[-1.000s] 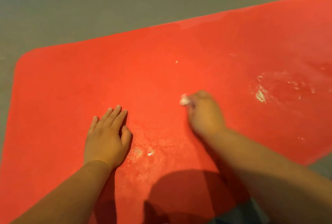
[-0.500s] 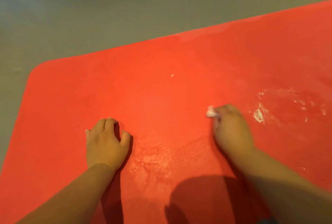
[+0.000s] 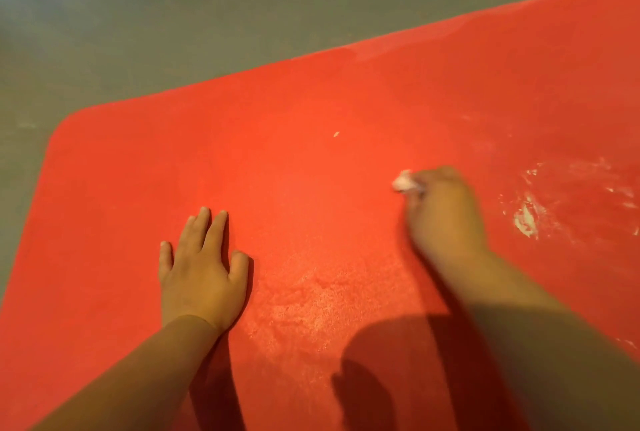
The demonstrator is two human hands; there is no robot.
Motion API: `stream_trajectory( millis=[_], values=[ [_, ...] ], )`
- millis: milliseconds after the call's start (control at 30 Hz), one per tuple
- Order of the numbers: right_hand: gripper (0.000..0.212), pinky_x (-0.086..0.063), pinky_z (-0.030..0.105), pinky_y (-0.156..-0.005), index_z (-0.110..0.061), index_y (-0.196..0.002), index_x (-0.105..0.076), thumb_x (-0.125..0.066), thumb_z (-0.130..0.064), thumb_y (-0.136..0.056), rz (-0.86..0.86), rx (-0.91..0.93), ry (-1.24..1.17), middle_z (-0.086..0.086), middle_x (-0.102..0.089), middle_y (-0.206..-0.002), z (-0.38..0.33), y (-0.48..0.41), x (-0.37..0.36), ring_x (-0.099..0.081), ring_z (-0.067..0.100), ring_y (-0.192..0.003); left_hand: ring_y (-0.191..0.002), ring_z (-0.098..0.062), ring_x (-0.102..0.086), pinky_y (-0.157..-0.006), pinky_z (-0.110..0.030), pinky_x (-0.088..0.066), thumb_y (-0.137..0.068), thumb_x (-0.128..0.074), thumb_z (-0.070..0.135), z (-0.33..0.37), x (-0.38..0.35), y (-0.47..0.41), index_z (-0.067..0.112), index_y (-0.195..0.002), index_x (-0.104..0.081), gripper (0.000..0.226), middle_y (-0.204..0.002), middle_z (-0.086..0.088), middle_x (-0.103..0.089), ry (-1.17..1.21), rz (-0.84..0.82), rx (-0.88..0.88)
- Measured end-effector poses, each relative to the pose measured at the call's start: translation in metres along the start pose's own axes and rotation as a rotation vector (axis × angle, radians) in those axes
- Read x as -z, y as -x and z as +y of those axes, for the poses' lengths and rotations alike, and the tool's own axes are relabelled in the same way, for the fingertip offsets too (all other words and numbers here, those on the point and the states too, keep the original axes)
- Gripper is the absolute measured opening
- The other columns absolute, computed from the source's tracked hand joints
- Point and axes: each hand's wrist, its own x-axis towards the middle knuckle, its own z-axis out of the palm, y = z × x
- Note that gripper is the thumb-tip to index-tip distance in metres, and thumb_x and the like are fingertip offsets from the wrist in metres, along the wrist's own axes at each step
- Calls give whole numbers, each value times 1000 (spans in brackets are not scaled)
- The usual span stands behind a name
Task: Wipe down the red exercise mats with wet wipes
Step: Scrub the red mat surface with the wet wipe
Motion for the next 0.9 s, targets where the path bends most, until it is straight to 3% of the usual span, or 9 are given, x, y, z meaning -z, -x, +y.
stream_trajectory(
  millis=[67, 200, 300, 467, 533, 633, 733, 800, 900],
  values=[
    [37, -30, 3, -79, -29, -104, -67, -54, 0, -85, -143, 221, -65, -12, -46, -94, -40, 37, -29, -43, 0, -76, -146, -8, -7, -119, -42, -2, -80, -24, 48, 0, 0, 0, 31, -149, -29, 71, -159, 8, -17, 1, -1, 0],
    [28, -46, 24, -74, -32, -106, -63, -56, -11, -88, -337, 518, -113, -10, -48, -90, -72, 79, -44, -47, 9, -81, -146, -8, -9, -119, -42, -2, -79, -23, 49, 1, 0, -1, 31, -148, -30, 72, -158, 8, -18, 6, 5, 7],
    [25, -38, 25, -73, -31, -108, -66, -54, -18, -91, -237, 376, -10, -7, -53, -90, -34, 33, -20, -48, 13, -81, -146, -8, -8, -120, -41, -2, -79, -22, 49, 1, 2, 0, 31, -148, -30, 72, -159, 8, -17, 6, 1, 9],
    [24, -38, 30, -62, -16, -89, -70, -56, -35, -89, 77, -128, 84, 11, -71, -86, 20, -23, 13, -63, 32, -82, -146, -8, -9, -120, -42, -3, -79, -23, 49, 3, 2, -3, 30, -147, -31, 71, -158, 7, -19, 4, 6, 8],
    [21, -35, 23, -62, -18, -96, -72, -56, -32, -90, 76, -64, 50, 6, -73, -92, -7, -8, -7, -65, 26, -83, -146, -8, -9, -119, -42, -3, -79, -22, 50, 3, 0, -3, 31, -147, -31, 72, -158, 7, -20, 2, 10, 7],
    [24, -45, 20, -75, -29, -104, -71, -57, -18, -87, -101, 298, -46, -7, -72, -99, -70, 38, -41, -62, 16, -87, -146, -9, -11, -119, -43, -4, -78, -22, 51, 1, 0, -2, 31, -147, -32, 72, -157, 7, -21, 5, 14, 11],
    [13, -46, 24, -60, -28, -86, -71, -68, -20, -76, -243, 525, -62, -9, -69, -77, -95, 57, -46, -58, 17, -72, -145, -9, -12, -119, -42, -4, -79, -23, 49, 2, 2, -1, 30, -147, -33, 71, -157, 7, -22, 8, 6, 10],
    [11, -38, 23, -55, -27, -83, -70, -69, -19, -75, -179, 495, -32, -8, -68, -72, -73, 35, -36, -56, 18, -68, -146, -9, -11, -120, -41, -3, -79, -25, 48, 4, 3, -3, 30, -147, -32, 70, -157, 7, -21, 15, 1, 9],
    [12, -40, 31, -63, -19, -85, -68, -59, -28, -86, -44, 163, 169, 4, -69, -81, -11, -25, -10, -57, 28, -83, -146, -8, -10, -120, -41, -2, -79, -24, 48, 4, 3, -3, 31, -147, -31, 71, -158, 8, -20, 17, -2, 13]
  ],
)
